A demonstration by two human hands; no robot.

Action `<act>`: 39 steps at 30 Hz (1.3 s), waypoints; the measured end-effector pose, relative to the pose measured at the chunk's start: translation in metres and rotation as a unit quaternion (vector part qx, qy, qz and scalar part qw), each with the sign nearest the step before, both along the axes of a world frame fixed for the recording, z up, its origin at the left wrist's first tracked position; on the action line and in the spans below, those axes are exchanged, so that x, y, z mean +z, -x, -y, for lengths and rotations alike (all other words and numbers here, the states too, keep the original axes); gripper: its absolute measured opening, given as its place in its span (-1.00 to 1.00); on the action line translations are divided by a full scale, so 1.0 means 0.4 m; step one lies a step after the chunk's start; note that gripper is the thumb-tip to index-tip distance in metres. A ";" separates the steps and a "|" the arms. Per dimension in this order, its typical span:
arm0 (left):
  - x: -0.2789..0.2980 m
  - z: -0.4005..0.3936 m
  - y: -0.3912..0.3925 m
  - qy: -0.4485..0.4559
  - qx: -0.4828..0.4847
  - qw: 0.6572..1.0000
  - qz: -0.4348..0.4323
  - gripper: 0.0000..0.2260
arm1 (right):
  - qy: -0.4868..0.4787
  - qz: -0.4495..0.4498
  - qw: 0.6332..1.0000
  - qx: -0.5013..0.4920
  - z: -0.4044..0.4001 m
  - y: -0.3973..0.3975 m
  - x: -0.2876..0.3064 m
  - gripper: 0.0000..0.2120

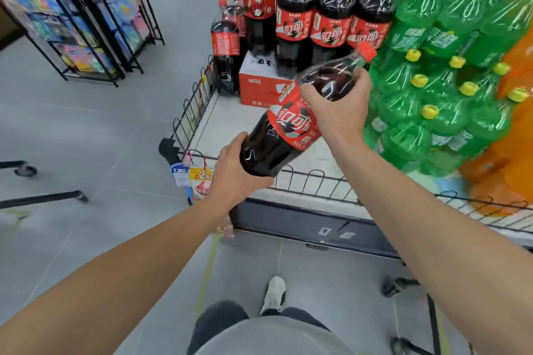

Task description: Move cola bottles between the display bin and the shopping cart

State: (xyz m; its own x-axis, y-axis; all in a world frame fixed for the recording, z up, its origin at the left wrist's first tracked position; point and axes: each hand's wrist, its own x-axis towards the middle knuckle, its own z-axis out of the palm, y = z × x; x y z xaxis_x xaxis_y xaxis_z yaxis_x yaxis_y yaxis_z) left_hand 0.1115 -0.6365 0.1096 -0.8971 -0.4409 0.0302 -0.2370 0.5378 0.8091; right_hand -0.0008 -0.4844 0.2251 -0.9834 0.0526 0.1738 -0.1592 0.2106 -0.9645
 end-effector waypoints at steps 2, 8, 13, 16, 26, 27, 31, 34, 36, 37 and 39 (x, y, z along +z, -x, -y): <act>0.007 0.034 0.059 -0.006 0.003 1.000 0.000 -0.04 | -0.007 -0.008 1.000 0.001 0.042 0.060 0.014 -0.19; 0.003 0.156 0.229 -0.036 0.015 0.999 -0.004 -0.01 | -0.025 -0.029 0.999 0.026 0.159 0.225 0.033 -0.09; -0.033 0.297 0.372 -0.072 -0.013 0.997 -0.006 0.01 | -0.038 -0.048 0.998 0.018 0.285 0.336 0.031 -0.08; -0.062 0.385 0.457 -0.109 -0.036 0.993 -0.010 0.03 | -0.055 -0.058 0.997 0.001 0.379 0.397 0.034 -0.03; -0.144 0.572 0.708 -0.188 -0.074 0.979 -0.035 0.00 | -0.127 -0.075 0.989 0.005 0.605 0.592 0.031 -0.09; -0.146 0.579 0.729 -0.180 -0.073 0.980 -0.036 0.01 | -0.134 -0.074 0.988 0.010 0.619 0.611 0.032 -0.10; -0.149 0.578 0.801 -0.181 -0.058 0.980 -0.066 -0.08 | -0.179 -0.100 0.978 0.037 0.657 0.674 0.042 -0.20; -0.159 0.572 0.843 -0.195 -0.039 0.978 -0.062 0.03 | -0.204 -0.112 0.971 0.062 0.676 0.706 0.051 -0.23; -0.174 0.570 0.867 -0.212 -0.029 0.975 -0.063 0.07 | -0.215 -0.119 0.967 0.071 0.685 0.721 0.054 -0.22; -0.181 0.568 0.878 -0.214 -0.026 0.975 -0.060 0.08 | -0.221 -0.120 0.965 0.073 0.686 0.728 0.053 -0.21; -0.194 0.563 0.900 -0.215 -0.023 0.974 -0.059 0.08 | -0.229 -0.114 0.964 0.077 0.688 0.736 0.052 -0.18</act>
State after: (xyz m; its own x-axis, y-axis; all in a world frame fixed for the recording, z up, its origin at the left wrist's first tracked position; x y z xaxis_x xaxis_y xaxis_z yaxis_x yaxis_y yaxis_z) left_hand -0.2485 -0.8617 0.0319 -0.9179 -0.3944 -0.0435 -0.1113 0.1505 0.9823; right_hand -0.2952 -0.7596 0.2461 -0.9070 -0.2249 0.3560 -0.4191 0.5628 -0.7125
